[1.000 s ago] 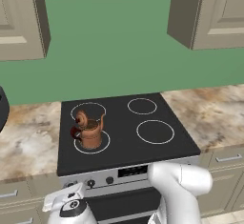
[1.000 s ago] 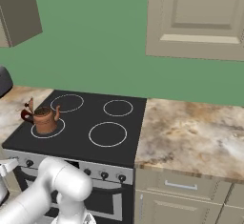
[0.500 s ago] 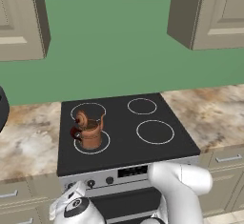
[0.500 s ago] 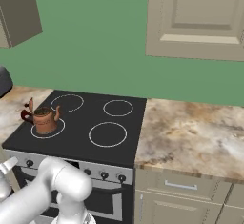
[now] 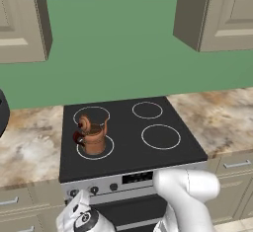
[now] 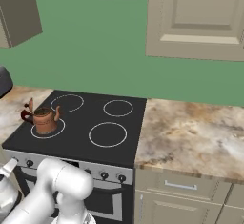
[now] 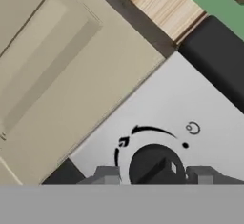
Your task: Turn on the front left burner of the stove.
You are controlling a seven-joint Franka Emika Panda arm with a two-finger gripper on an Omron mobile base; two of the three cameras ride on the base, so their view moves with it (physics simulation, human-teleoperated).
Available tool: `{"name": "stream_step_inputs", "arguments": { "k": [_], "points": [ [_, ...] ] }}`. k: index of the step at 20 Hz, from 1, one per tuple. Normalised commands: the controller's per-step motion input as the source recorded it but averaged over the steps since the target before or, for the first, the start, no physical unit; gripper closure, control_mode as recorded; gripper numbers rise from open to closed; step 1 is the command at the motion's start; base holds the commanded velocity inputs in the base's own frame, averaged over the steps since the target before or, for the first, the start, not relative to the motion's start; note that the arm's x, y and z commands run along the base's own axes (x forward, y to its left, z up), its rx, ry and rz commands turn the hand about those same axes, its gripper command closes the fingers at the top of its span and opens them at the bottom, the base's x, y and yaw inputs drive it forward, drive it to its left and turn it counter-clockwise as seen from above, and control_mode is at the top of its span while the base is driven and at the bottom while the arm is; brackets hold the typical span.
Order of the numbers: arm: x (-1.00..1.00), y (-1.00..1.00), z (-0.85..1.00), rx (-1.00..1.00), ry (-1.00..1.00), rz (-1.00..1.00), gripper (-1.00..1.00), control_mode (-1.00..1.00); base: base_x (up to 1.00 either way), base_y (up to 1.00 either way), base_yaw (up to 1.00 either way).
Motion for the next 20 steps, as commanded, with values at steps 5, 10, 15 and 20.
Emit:
{"name": "stream_step_inputs", "arguments": {
  "k": [5, 10, 15, 20],
  "points": [
    [0.00, 0.75, -0.90, -0.01, -0.23, 0.02, 1.00, -1.00, 0.00, 0.00, 0.00],
    [0.01, 0.66, -0.80, -0.17, -0.15, 0.02, 1.00, -1.00, 0.00, 0.00, 0.00],
    [0.18, 0.30, -0.57, -0.51, 0.25, 0.18, 1.00, -1.00, 0.00, 0.00, 0.00],
    [0.14, 0.02, -0.56, -0.67, 0.31, 0.37, 1.00, -1.00, 0.00, 0.00, 0.00]
  ]
}}
